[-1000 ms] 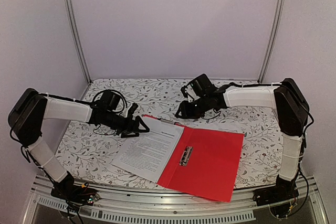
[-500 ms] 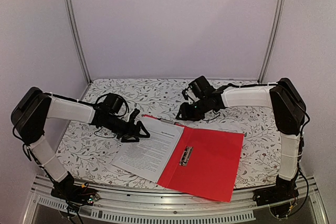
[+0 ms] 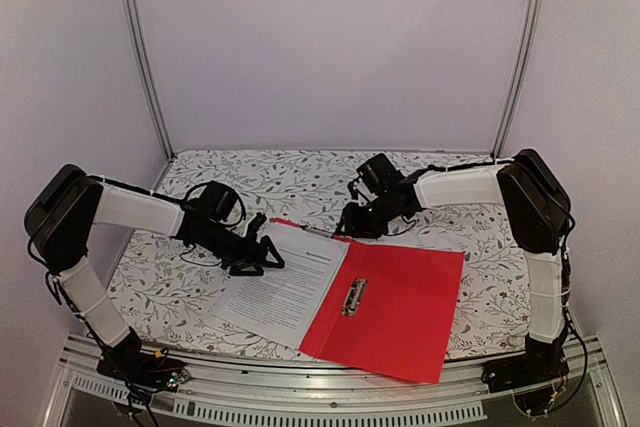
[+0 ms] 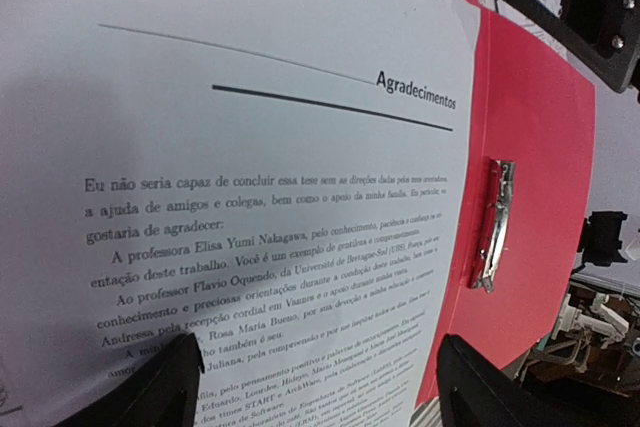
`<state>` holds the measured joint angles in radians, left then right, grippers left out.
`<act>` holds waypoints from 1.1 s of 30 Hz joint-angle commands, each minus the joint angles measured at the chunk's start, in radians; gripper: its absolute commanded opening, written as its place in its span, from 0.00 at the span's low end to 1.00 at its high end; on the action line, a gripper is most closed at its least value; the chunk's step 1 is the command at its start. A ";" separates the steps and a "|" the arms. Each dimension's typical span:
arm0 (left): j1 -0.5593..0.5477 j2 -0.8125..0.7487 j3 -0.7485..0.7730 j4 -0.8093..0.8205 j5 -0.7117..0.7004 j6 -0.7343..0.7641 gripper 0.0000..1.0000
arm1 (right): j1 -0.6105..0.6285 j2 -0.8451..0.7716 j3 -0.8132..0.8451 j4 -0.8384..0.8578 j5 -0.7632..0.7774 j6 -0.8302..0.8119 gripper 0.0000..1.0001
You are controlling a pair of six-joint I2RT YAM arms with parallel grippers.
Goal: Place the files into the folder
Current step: Adjust the file in the folder.
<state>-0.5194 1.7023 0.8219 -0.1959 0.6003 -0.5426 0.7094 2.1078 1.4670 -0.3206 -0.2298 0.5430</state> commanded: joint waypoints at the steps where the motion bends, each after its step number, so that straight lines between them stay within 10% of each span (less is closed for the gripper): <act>1: -0.016 0.025 -0.009 -0.017 -0.019 0.018 0.82 | -0.015 0.036 0.025 0.011 -0.026 0.022 0.45; 33: -0.024 0.082 0.098 -0.012 -0.034 0.013 0.82 | -0.026 0.084 0.055 0.026 -0.105 0.025 0.45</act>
<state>-0.5293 1.7611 0.8875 -0.1978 0.5900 -0.5358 0.6922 2.1666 1.4990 -0.3050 -0.3172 0.5690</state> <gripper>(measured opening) 0.816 0.447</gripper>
